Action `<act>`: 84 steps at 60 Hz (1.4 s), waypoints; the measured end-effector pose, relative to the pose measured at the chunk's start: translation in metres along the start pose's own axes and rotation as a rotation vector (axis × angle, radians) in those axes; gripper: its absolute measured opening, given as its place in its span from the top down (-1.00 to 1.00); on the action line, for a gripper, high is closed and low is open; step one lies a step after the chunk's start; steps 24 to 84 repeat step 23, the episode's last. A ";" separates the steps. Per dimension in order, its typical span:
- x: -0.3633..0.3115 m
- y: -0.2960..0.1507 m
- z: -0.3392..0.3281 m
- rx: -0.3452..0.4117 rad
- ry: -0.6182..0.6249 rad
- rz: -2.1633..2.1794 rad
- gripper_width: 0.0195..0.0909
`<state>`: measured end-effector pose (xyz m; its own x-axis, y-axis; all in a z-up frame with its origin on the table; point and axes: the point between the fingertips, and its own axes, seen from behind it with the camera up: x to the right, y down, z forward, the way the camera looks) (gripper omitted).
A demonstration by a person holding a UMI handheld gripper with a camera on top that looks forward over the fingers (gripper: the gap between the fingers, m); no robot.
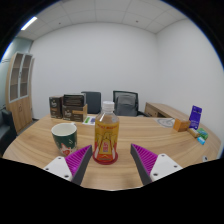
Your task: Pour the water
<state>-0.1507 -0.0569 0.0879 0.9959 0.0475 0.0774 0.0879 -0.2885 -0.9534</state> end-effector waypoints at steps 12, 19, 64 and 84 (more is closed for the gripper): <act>-0.005 0.010 -0.094 0.034 -0.088 0.069 -0.82; -0.002 0.012 -0.138 0.067 -0.129 0.113 -0.82; 0.004 0.013 -0.156 0.086 -0.154 0.141 -0.82; 0.004 0.013 -0.156 0.086 -0.154 0.141 -0.82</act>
